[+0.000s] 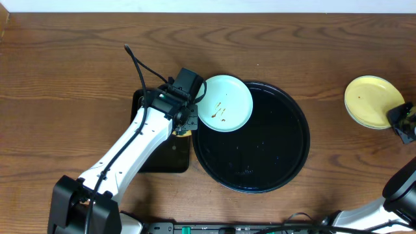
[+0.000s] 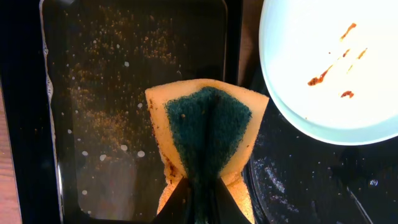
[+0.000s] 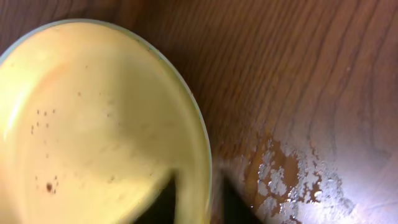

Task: Clean dirty plates on tray and stack at the side
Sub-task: 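Lower the yellow plate onto the blue plate and open the right gripper, then move the right gripper back to the blue plate on the round tray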

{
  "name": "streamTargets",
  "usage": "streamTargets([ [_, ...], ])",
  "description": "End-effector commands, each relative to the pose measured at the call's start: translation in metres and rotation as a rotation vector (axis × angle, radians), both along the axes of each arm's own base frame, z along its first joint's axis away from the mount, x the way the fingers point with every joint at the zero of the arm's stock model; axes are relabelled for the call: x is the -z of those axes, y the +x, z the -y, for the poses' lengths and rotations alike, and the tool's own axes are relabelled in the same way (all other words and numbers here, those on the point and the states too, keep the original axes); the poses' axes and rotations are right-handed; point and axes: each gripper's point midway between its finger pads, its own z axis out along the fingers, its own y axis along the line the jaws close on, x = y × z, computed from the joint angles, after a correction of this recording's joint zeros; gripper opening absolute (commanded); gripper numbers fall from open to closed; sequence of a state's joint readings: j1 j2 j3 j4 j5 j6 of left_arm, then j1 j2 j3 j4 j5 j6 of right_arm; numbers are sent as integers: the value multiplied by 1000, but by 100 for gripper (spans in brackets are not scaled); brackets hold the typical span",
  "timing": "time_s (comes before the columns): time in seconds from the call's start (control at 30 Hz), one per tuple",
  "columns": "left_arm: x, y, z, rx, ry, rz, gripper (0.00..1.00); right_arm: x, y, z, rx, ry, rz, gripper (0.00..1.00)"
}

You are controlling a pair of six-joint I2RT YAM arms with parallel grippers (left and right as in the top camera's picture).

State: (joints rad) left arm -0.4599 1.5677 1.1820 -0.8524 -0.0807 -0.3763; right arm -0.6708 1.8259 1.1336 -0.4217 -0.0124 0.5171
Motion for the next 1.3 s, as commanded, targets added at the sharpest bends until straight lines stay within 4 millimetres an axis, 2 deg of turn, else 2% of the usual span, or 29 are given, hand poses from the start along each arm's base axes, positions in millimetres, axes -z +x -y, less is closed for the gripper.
streamTargets([
  [0.0,5,-2,-4,10,17,-15,8,-3,8,-1,-26,5,21,99],
  [0.13,5,-2,-4,10,17,-15,7,-7,20,-12,-89,32,59,99],
  [0.27,5,-2,-4,22,21,-15,7,-26,36,-30,-158,78,140,99],
  [0.37,5,-2,-4,25,22,-15,8,-63,52,-46,-219,53,208,99],
  [0.43,5,-1,-5,21,29,-11,7,-96,62,-62,-287,12,243,99],
  [0.5,4,0,-8,17,43,-5,7,-130,70,-87,-380,-28,272,99],
  [0.57,4,2,-15,4,69,3,7,-155,73,-117,-476,-54,285,99],
  [0.63,3,5,-25,-20,101,12,7,-164,73,-147,-564,-56,279,99],
  [0.7,3,7,-37,-53,117,10,8,-160,69,-184,-657,-26,239,99],
  [0.77,3,7,-50,-87,123,-3,7,-149,64,-215,-724,16,188,99],
  [0.8,4,7,-60,-118,127,-16,7,-139,59,-237,-783,42,142,99],
  [0.97,10,0,-84,-200,117,-66,8,-120,48,-300,-955,103,63,99],
  [1.03,19,-3,-93,-226,120,-82,7,-118,46,-332,-1044,143,72,99],
  [1.13,40,-10,-94,-242,72,-130,7,-117,40,-387,-1242,245,124,99],
  [1.23,62,-16,-85,-237,10,-185,7,-106,35,-414,-1294,270,97,93],
  [1.27,67,-17,-82,-228,-2,-201,7,-101,34,-419,-1286,273,82,85],
])
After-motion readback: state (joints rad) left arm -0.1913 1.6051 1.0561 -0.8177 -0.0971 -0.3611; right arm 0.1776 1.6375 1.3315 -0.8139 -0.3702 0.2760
